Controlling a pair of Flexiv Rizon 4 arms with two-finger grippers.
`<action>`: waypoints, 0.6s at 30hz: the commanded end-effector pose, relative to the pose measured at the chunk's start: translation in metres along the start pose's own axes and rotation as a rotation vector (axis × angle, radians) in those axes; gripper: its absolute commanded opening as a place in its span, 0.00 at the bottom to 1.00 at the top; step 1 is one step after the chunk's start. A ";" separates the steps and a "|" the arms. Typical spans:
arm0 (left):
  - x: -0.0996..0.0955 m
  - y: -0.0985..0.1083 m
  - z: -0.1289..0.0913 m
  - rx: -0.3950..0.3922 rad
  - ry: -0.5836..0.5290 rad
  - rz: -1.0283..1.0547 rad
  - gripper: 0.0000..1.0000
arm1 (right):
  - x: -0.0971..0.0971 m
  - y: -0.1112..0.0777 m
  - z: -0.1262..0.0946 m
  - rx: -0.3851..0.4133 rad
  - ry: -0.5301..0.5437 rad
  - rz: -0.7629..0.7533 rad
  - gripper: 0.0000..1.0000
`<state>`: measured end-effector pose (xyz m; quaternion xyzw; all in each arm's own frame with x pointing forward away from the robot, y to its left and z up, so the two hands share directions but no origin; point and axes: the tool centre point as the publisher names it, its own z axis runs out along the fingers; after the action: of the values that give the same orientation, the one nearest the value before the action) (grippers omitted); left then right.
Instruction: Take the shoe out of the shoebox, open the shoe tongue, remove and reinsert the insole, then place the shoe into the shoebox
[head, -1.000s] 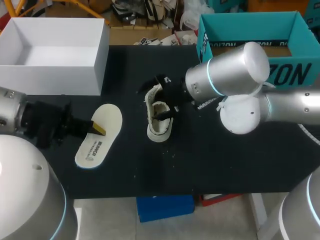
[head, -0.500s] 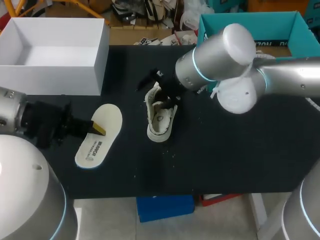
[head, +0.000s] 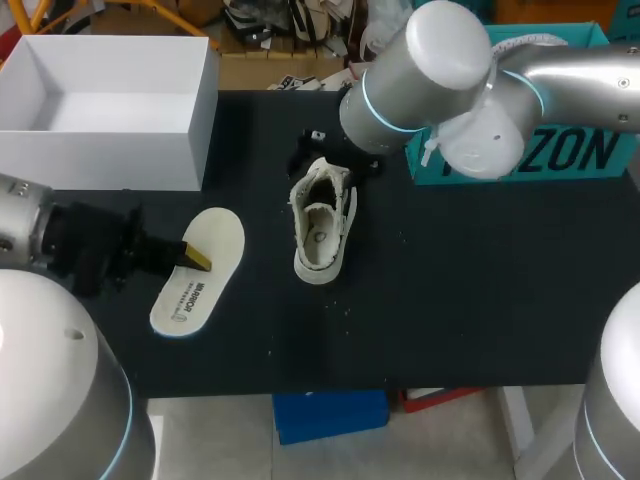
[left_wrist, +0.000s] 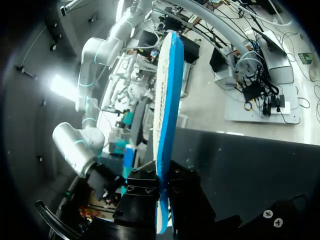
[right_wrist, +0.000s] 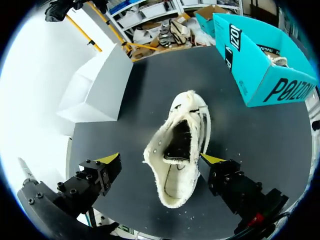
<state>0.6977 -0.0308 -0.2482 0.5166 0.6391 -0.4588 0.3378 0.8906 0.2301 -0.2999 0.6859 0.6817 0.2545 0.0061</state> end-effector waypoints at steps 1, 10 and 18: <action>0.000 -0.001 0.000 -0.001 0.004 0.000 0.00 | 0.005 0.003 -0.005 0.016 -0.209 -0.097 1.00; 0.000 -0.001 0.000 -0.001 0.004 0.000 0.00 | -0.008 0.001 0.002 -0.031 -0.216 -0.279 1.00; 0.000 -0.001 0.000 -0.001 0.004 0.000 0.00 | -0.017 0.002 0.006 -0.016 -0.233 -0.487 1.00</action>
<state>0.6977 -0.0308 -0.2483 0.5166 0.6392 -0.4588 0.3379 0.8943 0.2182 -0.3099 0.5480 0.8022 0.1871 0.1454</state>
